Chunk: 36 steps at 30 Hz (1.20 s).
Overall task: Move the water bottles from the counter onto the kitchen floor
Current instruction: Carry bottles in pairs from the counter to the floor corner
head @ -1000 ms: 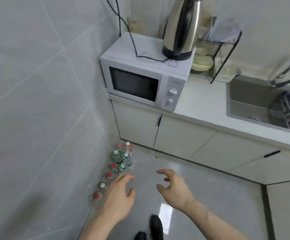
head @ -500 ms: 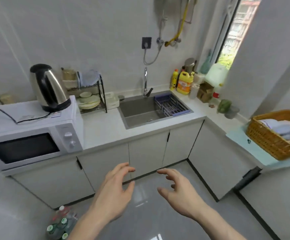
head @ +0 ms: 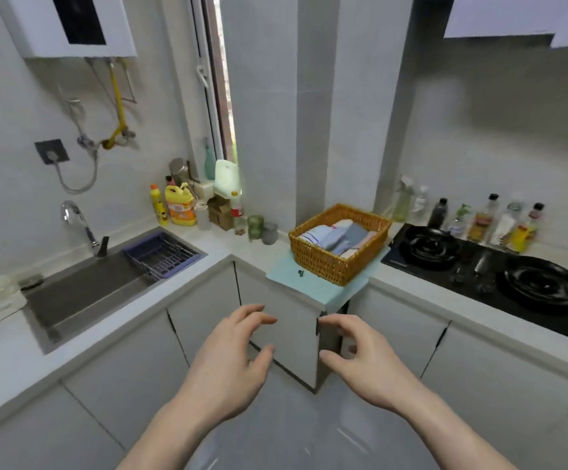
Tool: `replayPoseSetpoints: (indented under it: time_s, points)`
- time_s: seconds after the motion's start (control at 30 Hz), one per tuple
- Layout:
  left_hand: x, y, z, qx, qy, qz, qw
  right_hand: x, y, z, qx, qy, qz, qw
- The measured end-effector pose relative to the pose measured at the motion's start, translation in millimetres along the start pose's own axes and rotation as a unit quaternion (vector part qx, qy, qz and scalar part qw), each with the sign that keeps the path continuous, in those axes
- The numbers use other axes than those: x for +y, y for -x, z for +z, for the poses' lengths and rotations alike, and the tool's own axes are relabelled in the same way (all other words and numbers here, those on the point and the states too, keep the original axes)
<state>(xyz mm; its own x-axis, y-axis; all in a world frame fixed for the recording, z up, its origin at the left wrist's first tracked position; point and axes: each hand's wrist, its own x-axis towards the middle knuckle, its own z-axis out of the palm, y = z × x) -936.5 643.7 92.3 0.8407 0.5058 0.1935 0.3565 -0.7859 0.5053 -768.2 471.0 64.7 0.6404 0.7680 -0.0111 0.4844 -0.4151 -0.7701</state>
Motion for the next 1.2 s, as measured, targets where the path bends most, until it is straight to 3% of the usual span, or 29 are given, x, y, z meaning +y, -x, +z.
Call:
replayPoseSetpoints:
  time_s: [0.37, 0.83, 1.2]
  points:
    - [155, -130, 112, -0.103, 0.028, 0.131, 0.986, 142, 19, -155, 0.144, -0.035, 0.112, 0.983]
    - [307, -302, 245, -0.189, 0.064, 0.328, 0.923, 263, 14, -295, 0.320, -0.027, 0.236, 0.917]
    - [436, -372, 351, -0.238, 0.079, 0.374, 0.893, 348, 23, -415, 0.378, -0.008, 0.270, 0.885]
